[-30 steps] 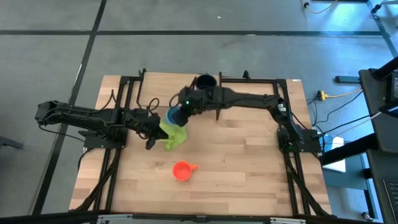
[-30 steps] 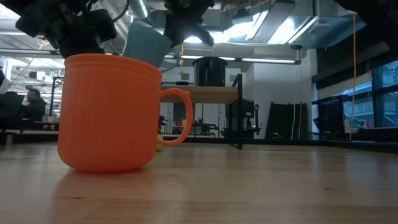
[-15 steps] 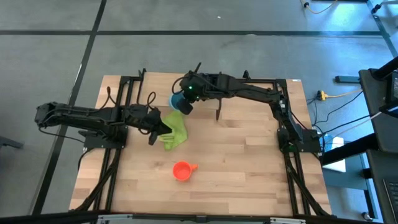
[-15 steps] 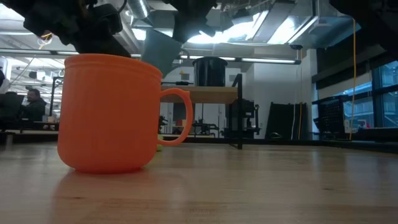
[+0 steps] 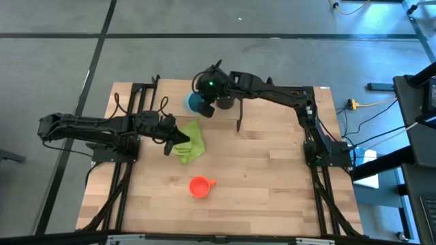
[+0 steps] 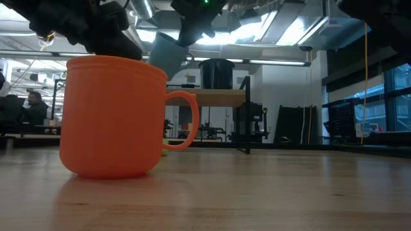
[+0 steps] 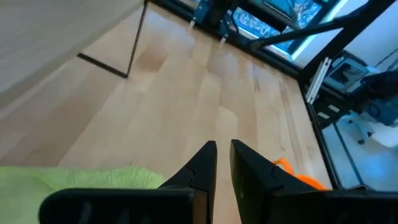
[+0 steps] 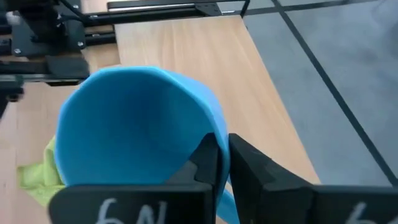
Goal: Stack small to large cups/mugs on shelf
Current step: Put the blue mug on the shelf
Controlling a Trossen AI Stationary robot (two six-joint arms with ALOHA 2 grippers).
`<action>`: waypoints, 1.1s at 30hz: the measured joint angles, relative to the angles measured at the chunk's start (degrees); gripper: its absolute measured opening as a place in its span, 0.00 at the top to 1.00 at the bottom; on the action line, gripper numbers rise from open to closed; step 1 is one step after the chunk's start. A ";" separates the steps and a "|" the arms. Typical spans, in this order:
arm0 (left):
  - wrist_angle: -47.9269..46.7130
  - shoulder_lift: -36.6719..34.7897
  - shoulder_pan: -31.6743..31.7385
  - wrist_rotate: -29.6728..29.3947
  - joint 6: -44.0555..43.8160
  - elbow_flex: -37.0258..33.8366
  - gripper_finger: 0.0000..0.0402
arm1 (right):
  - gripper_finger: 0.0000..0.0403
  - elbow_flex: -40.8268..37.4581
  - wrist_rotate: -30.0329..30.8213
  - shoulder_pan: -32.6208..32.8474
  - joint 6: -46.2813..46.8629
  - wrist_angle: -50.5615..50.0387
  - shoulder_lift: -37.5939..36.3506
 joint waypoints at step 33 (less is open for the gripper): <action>-35.66 4.52 9.21 -2.00 15.09 19.81 0.90 | 0.93 1.75 -3.73 4.54 8.31 -7.28 0.74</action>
